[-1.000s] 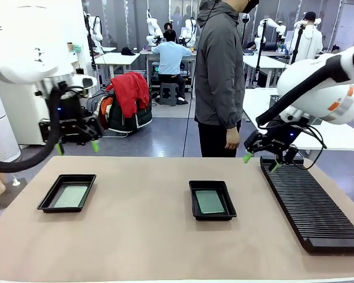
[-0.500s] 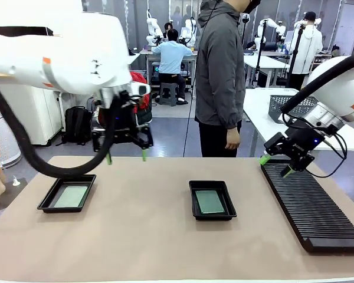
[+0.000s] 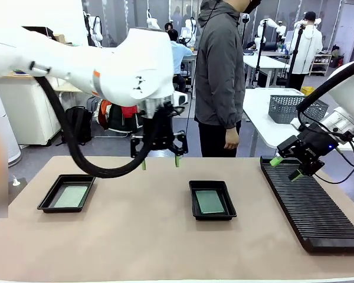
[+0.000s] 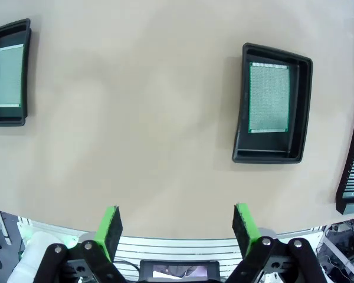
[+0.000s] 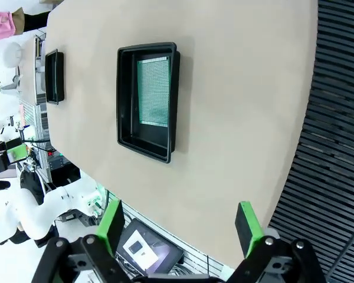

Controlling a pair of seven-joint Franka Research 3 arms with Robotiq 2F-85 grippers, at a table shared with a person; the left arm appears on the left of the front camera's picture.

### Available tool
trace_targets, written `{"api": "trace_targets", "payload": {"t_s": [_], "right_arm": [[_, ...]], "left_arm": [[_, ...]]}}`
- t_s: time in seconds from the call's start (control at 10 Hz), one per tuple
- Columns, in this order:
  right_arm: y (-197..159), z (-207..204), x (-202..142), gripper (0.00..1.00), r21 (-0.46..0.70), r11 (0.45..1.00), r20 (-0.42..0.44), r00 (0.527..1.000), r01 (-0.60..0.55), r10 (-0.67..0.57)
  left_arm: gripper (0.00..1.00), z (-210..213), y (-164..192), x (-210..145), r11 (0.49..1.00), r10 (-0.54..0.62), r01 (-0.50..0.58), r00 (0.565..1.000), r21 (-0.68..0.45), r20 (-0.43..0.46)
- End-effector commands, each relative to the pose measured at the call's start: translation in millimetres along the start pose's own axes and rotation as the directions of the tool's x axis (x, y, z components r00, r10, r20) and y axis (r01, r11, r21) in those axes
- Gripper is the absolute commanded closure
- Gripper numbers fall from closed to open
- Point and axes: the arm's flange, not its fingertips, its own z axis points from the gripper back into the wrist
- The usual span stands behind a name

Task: Inspect and transfer BCBs to ESD trays.
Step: Pick up the ESD tray and place it on the left side of the table.

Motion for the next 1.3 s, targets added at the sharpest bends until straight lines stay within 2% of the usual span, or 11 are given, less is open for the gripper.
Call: {"api": "trace_targets", "payload": {"t_s": [0.0,0.4,1.1,1.2], "right_arm": [[9,-3,1,0.00,-0.021,1.000,0.005,1.000,0.004,-0.004],[9,-3,1,0.00,-0.021,1.000,0.005,1.000,0.004,-0.004],[9,-3,1,0.00,-0.021,1.000,0.005,1.000,0.004,-0.004],[9,-3,1,0.00,-0.021,1.000,0.005,1.000,0.004,-0.004]], "left_arm": [[0.00,-12,-34,11,1.000,0.005,-0.005,1.000,0.026,0.026],[0.00,-57,-77,26,0.999,-0.018,0.016,0.999,0.047,0.039],[0.00,-144,-94,45,0.999,-0.035,0.035,0.999,0.011,0.000],[0.00,-153,-94,48,0.999,-0.042,0.042,0.999,0.012,0.015]]}}
